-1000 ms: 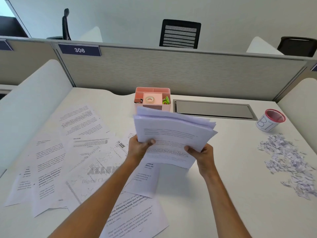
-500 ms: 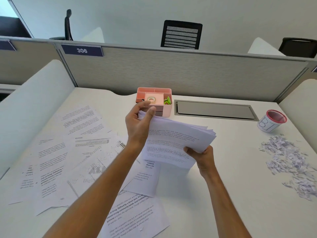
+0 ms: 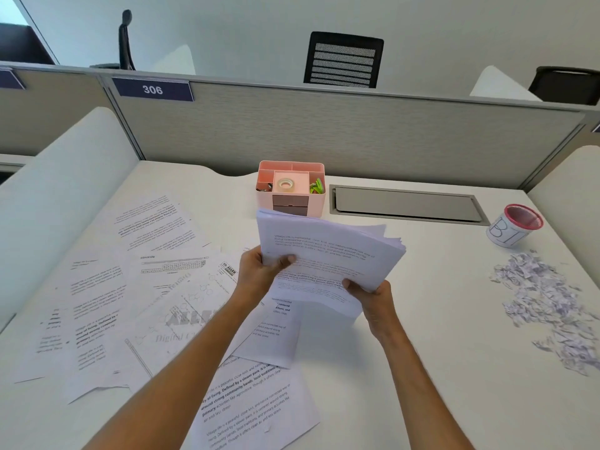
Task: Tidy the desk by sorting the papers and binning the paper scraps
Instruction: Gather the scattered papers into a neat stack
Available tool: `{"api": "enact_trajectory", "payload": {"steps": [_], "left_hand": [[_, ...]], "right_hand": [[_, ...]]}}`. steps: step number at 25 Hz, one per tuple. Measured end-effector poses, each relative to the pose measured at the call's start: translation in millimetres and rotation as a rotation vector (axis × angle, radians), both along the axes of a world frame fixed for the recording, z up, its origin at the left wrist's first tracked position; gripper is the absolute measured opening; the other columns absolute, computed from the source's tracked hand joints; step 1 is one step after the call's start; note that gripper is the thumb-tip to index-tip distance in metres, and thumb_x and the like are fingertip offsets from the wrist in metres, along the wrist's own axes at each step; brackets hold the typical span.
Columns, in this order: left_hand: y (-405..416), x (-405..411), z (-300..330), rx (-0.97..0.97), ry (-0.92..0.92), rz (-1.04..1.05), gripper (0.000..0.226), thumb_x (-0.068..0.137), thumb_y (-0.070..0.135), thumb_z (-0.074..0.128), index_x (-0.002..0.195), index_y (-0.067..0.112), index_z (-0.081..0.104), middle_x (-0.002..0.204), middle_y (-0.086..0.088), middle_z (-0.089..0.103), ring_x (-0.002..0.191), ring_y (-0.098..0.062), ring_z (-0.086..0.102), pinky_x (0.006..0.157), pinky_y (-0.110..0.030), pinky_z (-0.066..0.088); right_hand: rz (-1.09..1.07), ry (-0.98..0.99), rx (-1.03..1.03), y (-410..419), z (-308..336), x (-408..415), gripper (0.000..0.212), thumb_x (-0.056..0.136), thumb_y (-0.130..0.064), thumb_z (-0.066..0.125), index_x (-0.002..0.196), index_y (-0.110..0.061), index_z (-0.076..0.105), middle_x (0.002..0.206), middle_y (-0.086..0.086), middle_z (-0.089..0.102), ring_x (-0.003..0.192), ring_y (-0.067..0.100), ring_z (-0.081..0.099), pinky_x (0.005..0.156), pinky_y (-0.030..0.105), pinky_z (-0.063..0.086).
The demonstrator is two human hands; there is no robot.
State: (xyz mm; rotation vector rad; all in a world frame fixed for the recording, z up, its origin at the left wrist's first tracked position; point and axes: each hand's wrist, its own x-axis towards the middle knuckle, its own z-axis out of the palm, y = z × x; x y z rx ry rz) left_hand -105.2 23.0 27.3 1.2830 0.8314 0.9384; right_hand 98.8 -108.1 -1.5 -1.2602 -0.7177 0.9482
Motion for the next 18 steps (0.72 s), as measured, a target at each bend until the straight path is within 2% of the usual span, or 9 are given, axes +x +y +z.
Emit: {"api": "enact_trajectory", "payload": {"steps": [2, 5, 9, 13, 15, 18], "left_hand": [[-4, -3, -18, -0.030, 0.075, 0.005, 0.024, 0.067, 0.029, 0.086, 0.090, 0.032, 0.077, 0.097, 0.005, 0.077, 0.089, -0.017, 0.073, 0.079, -0.038, 0.061], [-12, -5, -35, -0.055, 0.159, 0.044, 0.024, 0.078, 0.016, 0.079, 0.100, 0.026, 0.073, 0.102, 0.003, 0.075, 0.094, -0.019, 0.071, 0.083, -0.043, 0.060], [-11, -7, -35, -0.055, 0.261, 0.097, 0.017, 0.081, 0.021, 0.078, 0.096, 0.015, 0.074, 0.093, 0.001, 0.076, 0.087, -0.020, 0.072, 0.078, -0.044, 0.061], [-11, -13, -26, -0.037, 0.298, 0.097, 0.016, 0.077, 0.021, 0.081, 0.090, 0.018, 0.072, 0.086, 0.005, 0.076, 0.081, -0.016, 0.073, 0.069, -0.030, 0.060], [-12, -18, -21, -0.043, 0.288, 0.076, 0.017, 0.076, 0.018, 0.081, 0.090, 0.017, 0.072, 0.085, 0.005, 0.076, 0.078, -0.015, 0.074, 0.065, -0.025, 0.060], [-15, -28, -18, -0.059, 0.291, 0.032, 0.021, 0.075, 0.017, 0.082, 0.093, 0.012, 0.073, 0.087, 0.000, 0.077, 0.076, -0.018, 0.075, 0.065, -0.028, 0.061]], "right_hand": [[0.019, -0.011, -0.013, -1, -4, -4, 0.031, 0.075, -0.017, 0.078, 0.104, -0.025, 0.074, 0.106, 0.000, 0.075, 0.097, 0.014, 0.070, 0.077, 0.024, 0.055], [0.028, -0.037, -0.025, -3, -10, -13, 0.029, 0.079, -0.015, 0.075, 0.104, -0.028, 0.072, 0.103, -0.002, 0.075, 0.096, 0.014, 0.068, 0.083, 0.031, 0.057], [-0.049, -0.078, -0.126, -4, -14, -19, 0.018, 0.086, -0.013, 0.072, 0.091, -0.029, 0.076, 0.094, -0.002, 0.076, 0.091, 0.017, 0.069, 0.083, 0.041, 0.056], [-0.087, -0.098, -0.159, -4, -12, -22, 0.008, 0.084, -0.017, 0.075, 0.081, -0.024, 0.077, 0.088, -0.003, 0.078, 0.085, 0.019, 0.073, 0.071, 0.029, 0.060], [-0.077, -0.111, -0.170, -4, -10, -24, 0.003, 0.084, -0.018, 0.075, 0.083, -0.021, 0.076, 0.086, -0.003, 0.078, 0.083, 0.020, 0.074, 0.070, 0.031, 0.060], [-0.051, -0.109, -0.195, -5, -13, -28, 0.001, 0.083, -0.017, 0.075, 0.084, -0.018, 0.075, 0.086, -0.001, 0.078, 0.081, 0.022, 0.074, 0.072, 0.037, 0.061]]}}
